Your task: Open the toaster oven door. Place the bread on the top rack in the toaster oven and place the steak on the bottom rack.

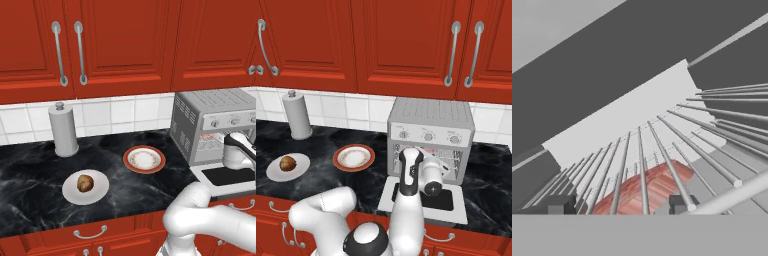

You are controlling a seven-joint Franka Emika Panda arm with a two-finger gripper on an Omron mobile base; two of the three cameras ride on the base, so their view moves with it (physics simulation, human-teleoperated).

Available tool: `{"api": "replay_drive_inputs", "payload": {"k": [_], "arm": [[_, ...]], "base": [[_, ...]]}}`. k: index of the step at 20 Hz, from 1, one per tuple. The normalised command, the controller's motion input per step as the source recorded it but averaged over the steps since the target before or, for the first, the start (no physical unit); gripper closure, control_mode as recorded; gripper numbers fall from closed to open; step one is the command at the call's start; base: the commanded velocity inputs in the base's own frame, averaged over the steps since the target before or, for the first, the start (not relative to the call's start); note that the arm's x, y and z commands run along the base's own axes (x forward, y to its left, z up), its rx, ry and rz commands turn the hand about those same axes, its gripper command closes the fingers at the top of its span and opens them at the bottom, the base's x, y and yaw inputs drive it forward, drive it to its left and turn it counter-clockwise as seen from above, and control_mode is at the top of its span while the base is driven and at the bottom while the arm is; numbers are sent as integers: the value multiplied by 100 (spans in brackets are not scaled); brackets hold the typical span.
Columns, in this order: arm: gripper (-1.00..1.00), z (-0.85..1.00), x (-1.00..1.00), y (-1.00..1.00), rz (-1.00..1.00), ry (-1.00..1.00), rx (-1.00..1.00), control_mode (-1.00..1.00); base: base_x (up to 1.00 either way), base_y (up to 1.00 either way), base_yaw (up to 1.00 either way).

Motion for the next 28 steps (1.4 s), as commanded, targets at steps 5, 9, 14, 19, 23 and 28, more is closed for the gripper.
{"api": "replay_drive_inputs", "payload": {"k": [5,9,14,19,23,28], "arm": [[100,-14,-3,-29,2,1,13,-100],[100,-33,-22,-32,6,5,5,-100],[100,-36,-32,-31,7,7,2,-100],[100,-38,-35,-29,6,6,3,-100],[100,-42,-42,-25,5,4,2,-100],[100,-47,-47,-26,5,7,0,-100]], "base": [[0,0,0],[0,0,0],[0,0,0],[0,0,0],[0,0,0],[0,0,0]]}}
